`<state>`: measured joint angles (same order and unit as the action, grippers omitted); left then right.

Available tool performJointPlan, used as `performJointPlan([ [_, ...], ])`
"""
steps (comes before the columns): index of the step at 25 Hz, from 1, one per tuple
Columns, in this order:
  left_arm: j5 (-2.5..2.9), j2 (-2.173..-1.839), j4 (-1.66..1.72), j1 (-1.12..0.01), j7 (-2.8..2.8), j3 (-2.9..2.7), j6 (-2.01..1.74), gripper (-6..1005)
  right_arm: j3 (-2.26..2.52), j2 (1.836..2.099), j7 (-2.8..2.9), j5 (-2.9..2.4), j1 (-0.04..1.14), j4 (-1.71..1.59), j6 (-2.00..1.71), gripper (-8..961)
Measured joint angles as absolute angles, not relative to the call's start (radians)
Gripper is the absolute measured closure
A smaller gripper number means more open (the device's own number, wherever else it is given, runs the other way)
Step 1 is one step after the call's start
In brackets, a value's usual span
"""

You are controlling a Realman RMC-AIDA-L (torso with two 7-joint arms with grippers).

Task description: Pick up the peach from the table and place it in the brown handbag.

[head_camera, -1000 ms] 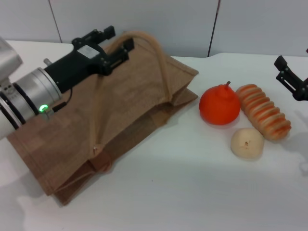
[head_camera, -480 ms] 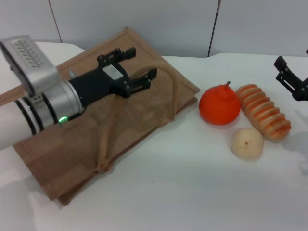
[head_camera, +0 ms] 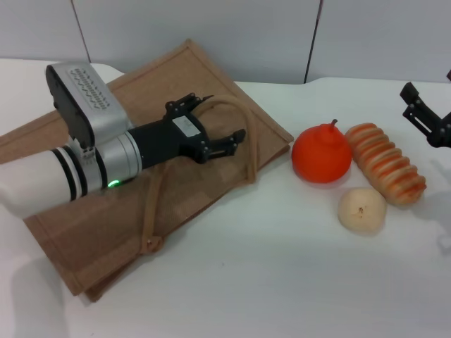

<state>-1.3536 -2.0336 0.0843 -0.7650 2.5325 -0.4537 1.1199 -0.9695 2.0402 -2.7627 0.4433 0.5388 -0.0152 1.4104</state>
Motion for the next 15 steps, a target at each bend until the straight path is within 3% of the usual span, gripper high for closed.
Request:
performJointPlan([
  [15, -1.698, -2.037, -0.025, -0.674, 2.839, -0.376, 1.295, 127, -0.986, 2.040, -2.763, 0.443, 0.534, -0.017, 1.408, 71],
])
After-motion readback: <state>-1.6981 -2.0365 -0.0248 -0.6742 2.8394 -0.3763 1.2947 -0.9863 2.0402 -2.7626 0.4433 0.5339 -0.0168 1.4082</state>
